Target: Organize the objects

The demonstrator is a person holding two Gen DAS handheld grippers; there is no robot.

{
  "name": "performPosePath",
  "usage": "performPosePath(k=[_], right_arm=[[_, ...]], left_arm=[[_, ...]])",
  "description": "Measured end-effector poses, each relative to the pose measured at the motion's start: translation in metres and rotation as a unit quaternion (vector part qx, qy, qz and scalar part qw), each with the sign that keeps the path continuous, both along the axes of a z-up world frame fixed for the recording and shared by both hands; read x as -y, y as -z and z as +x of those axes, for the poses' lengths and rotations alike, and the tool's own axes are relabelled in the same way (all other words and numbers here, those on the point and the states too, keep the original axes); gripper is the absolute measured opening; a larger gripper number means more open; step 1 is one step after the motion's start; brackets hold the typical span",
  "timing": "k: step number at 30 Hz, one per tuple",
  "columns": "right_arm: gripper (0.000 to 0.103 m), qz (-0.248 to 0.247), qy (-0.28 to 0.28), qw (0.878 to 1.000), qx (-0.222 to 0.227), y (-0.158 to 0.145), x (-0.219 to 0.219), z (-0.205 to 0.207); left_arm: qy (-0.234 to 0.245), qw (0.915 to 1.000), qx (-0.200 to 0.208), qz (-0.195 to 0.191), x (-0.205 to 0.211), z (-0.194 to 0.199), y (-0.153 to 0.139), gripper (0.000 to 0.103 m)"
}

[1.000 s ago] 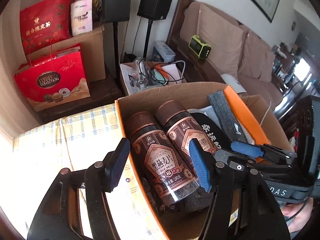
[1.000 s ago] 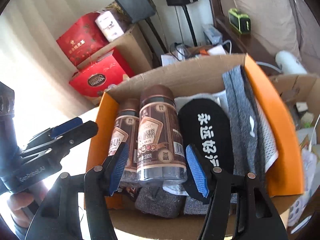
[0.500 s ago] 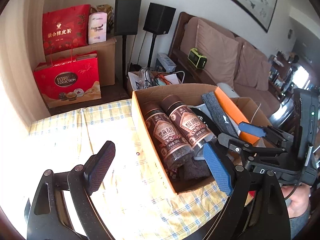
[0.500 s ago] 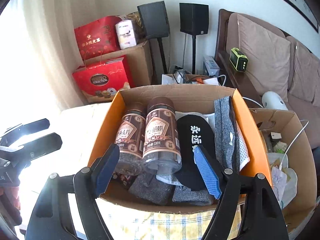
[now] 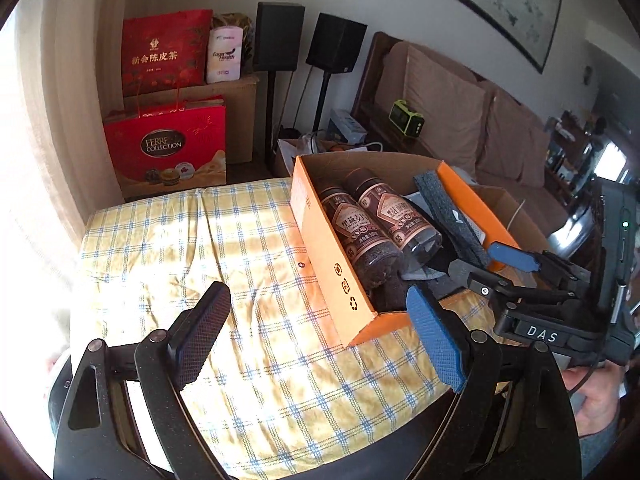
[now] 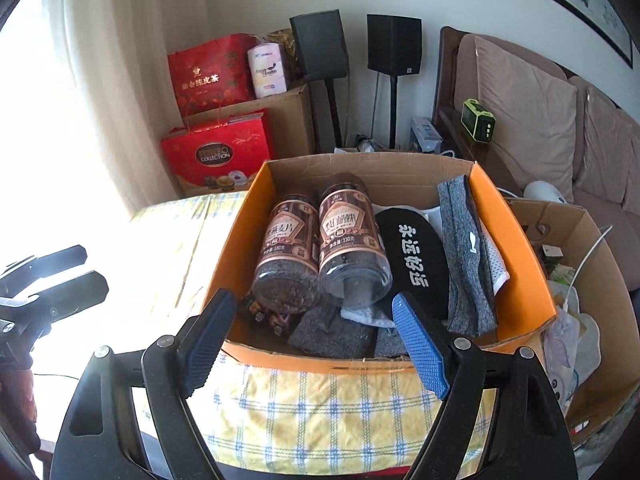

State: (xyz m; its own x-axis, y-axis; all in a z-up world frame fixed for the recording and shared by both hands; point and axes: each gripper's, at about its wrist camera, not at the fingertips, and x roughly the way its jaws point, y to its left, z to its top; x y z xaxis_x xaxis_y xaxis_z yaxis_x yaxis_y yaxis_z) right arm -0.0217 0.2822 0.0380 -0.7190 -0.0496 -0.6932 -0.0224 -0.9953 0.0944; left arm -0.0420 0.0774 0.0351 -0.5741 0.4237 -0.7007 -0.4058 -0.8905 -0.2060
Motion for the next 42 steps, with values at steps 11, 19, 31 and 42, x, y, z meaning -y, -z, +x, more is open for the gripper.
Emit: performPosePath(k=[11,19,31,42], right_arm=[[0.09,0.03,0.022,0.999,-0.008,-0.002,0.012,0.026],[0.103,0.045,0.031,0.998,-0.03,-0.006,0.027,0.055],[0.103,0.048,0.041,0.997,-0.038,-0.003,0.033,0.082],[0.103,0.047,0.057,0.996,-0.043,-0.005,0.031,0.089]], left_arm=[[-0.024,0.9997,-0.007,0.002,0.016,0.031,0.012,0.092],[-0.067,0.9975,-0.017,0.009,0.029,0.051,0.011,0.103],[-0.104,0.9945,-0.005,-0.008,0.052,0.067,0.028,0.103],[-0.105,0.994,-0.021,-0.019,0.055,0.08,0.019,0.103]])
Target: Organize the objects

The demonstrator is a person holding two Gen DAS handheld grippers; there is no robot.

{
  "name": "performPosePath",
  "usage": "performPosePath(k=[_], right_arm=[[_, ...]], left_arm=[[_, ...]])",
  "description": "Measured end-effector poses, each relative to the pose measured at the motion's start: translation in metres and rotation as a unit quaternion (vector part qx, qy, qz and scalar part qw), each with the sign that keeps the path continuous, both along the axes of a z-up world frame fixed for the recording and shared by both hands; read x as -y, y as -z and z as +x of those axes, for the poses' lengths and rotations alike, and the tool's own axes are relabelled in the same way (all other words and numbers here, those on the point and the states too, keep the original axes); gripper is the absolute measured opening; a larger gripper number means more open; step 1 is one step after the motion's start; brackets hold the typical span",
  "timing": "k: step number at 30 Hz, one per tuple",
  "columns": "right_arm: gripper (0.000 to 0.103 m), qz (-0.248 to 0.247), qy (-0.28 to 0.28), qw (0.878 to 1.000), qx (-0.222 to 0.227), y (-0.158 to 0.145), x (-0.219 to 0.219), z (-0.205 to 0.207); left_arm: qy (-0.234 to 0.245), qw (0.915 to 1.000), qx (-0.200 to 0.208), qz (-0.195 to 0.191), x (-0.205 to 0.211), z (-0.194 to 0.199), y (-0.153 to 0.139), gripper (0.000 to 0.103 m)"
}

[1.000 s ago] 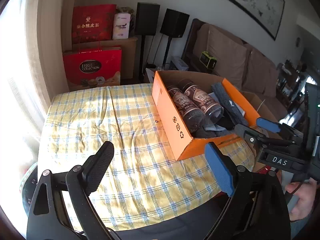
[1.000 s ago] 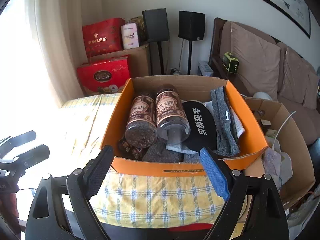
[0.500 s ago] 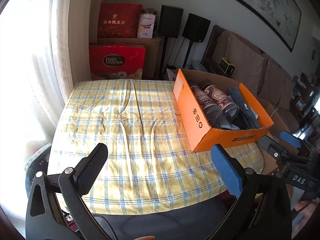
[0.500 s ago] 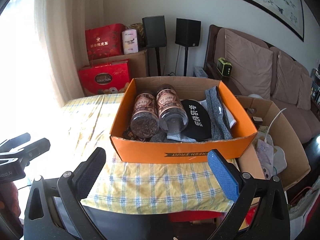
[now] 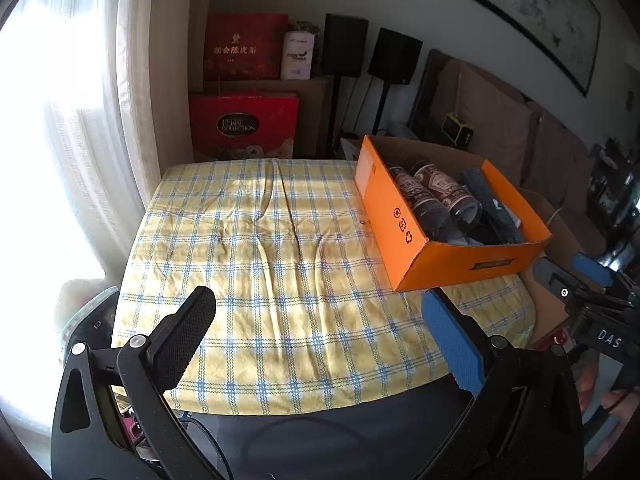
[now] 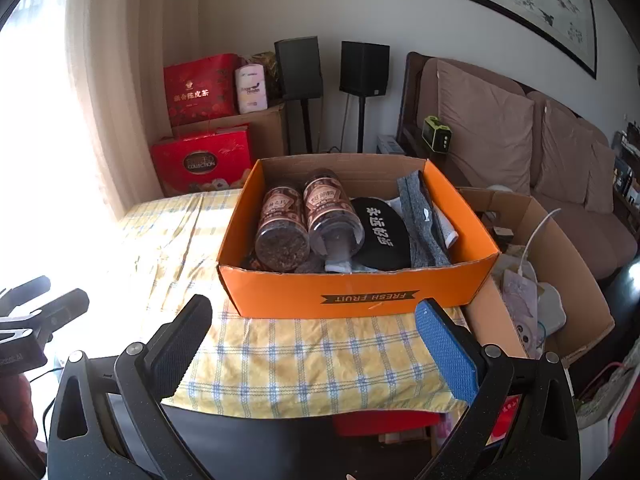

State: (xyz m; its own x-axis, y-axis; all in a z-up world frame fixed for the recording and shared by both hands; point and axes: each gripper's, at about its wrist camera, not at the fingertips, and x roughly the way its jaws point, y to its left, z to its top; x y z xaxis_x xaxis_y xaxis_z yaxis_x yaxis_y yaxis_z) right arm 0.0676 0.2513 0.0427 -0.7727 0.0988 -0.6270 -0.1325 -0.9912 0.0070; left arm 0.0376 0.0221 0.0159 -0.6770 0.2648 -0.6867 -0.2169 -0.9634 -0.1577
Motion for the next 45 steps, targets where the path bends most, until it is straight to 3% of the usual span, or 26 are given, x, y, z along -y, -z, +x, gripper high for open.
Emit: performPosePath(k=[45], right_arm=[[0.103,0.002,0.005,1.0,0.002,0.0007,0.004,0.0011]], left_arm=[[-0.006,0.9999,-0.008,0.007,0.0083,0.0072,-0.0088,0.103]])
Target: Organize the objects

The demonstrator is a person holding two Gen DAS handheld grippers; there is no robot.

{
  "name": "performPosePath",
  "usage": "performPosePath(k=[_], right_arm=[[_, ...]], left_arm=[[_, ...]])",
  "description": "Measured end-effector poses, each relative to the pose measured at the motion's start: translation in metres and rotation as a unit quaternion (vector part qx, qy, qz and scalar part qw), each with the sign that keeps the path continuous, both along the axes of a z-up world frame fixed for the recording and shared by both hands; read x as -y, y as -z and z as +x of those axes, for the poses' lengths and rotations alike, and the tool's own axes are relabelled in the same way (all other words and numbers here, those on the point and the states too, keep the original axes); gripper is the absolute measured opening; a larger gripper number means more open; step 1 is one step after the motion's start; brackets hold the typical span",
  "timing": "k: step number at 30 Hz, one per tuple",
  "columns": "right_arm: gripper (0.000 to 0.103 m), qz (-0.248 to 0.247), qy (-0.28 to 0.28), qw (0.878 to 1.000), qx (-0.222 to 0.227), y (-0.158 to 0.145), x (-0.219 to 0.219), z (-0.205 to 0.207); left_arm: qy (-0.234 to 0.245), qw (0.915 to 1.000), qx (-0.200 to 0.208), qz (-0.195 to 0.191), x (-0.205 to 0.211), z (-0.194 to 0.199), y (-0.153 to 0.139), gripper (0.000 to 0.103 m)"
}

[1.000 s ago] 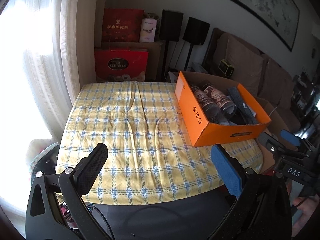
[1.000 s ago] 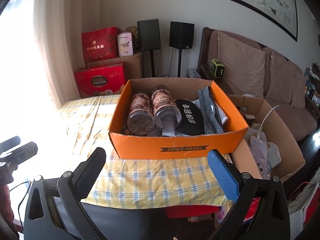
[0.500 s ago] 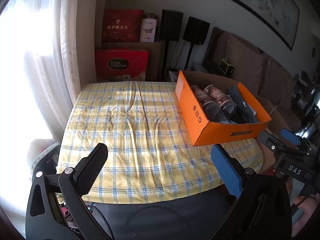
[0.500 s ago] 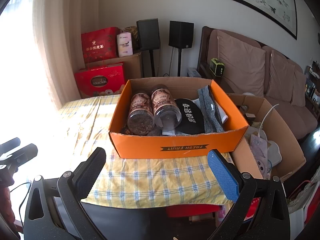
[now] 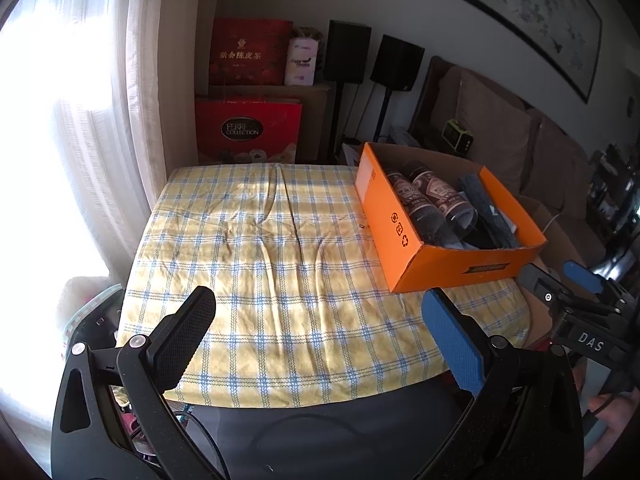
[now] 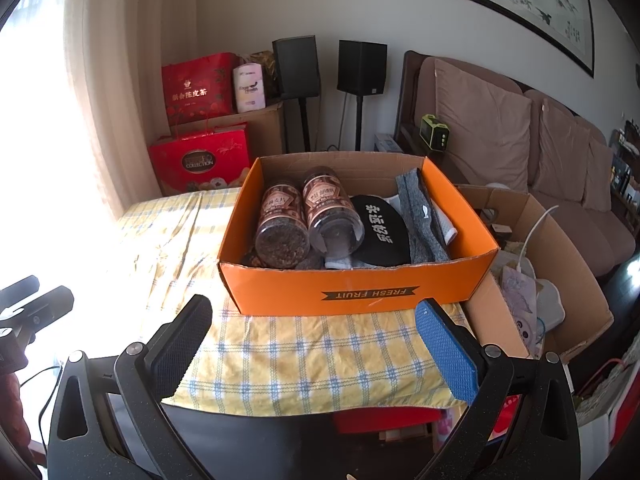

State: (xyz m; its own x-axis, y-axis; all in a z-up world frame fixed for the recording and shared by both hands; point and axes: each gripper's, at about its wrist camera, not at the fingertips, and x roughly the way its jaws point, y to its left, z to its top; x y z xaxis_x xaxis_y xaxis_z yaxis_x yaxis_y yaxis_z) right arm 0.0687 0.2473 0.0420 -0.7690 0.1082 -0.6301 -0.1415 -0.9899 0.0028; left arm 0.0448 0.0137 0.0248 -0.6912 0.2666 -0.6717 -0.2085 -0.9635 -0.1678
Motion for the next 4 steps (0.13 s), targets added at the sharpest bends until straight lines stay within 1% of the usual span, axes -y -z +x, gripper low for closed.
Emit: performPosePath(k=[4], right_arm=[[0.103,0.0,0.0,1.0,0.0,0.0002,0.0002,0.0]], left_arm=[[-0.003,1.0,-0.004,-0.002,0.001,0.0009,-0.0006,0.103]])
